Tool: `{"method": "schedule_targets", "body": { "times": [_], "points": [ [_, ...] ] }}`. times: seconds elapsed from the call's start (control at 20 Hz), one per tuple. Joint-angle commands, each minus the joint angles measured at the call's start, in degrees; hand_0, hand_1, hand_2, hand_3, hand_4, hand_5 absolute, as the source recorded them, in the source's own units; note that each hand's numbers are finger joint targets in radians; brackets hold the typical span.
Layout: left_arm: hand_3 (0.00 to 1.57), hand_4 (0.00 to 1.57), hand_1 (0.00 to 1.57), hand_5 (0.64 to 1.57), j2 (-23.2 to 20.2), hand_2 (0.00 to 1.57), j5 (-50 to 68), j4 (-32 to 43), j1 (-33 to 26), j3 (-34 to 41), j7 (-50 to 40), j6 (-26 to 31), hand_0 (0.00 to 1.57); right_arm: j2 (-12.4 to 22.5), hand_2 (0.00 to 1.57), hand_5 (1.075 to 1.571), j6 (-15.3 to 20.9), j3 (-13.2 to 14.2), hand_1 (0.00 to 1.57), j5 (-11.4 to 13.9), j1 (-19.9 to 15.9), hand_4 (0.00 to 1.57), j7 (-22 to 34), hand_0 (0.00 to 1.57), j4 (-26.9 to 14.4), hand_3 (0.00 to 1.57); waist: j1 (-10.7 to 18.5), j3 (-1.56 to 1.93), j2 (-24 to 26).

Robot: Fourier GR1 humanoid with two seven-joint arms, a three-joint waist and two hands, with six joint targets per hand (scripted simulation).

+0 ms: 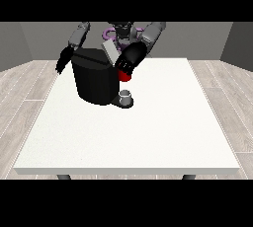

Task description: Insert the coffee pod into the coffee machine and close the lid

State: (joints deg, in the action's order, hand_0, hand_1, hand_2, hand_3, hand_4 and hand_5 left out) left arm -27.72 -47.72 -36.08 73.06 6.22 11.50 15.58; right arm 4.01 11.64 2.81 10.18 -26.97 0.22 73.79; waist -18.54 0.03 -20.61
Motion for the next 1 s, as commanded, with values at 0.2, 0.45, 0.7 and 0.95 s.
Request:
{"method": "schedule_targets", "body": {
  "times": [0.2,0.45,0.7,0.95],
  "points": [
    [0.97,0.00,1.27,1.571,-1.0,1.24,-0.8,0.9,0.0,0.4,3.3,-2.7,1.27,-0.5,0.00,1.571,0.4,-2.2,0.00,2.0,1.0,0.07,1.3,0.00,1.3,0.00,-1.0,-0.03,-0.8],
    [0.74,0.00,1.04,1.571,-2.6,1.05,-3.1,-0.2,4.3,-1.0,2.4,-2.0,1.04,-0.6,0.00,1.571,0.8,-1.6,0.00,1.9,-2.4,0.19,0.5,0.00,0.0,0.00,-0.9,0.00,-2.9],
    [0.60,0.00,0.51,1.571,-3.0,0.78,-5.2,-1.6,0.6,-2.4,5.1,-5.3,0.51,1.2,0.00,1.571,0.2,1.0,0.00,0.4,-1.2,0.17,-1.0,0.00,-0.9,0.00,0.8,0.00,-3.1],
    [0.46,0.00,0.00,1.571,-4.1,0.59,-5.7,0.5,1.8,-1.4,4.3,-5.8,0.00,-0.1,0.00,1.571,2.0,-1.7,0.00,3.2,-1.9,0.15,1.9,0.00,1.2,0.00,-0.5,-0.03,-3.1]
  ]
}}
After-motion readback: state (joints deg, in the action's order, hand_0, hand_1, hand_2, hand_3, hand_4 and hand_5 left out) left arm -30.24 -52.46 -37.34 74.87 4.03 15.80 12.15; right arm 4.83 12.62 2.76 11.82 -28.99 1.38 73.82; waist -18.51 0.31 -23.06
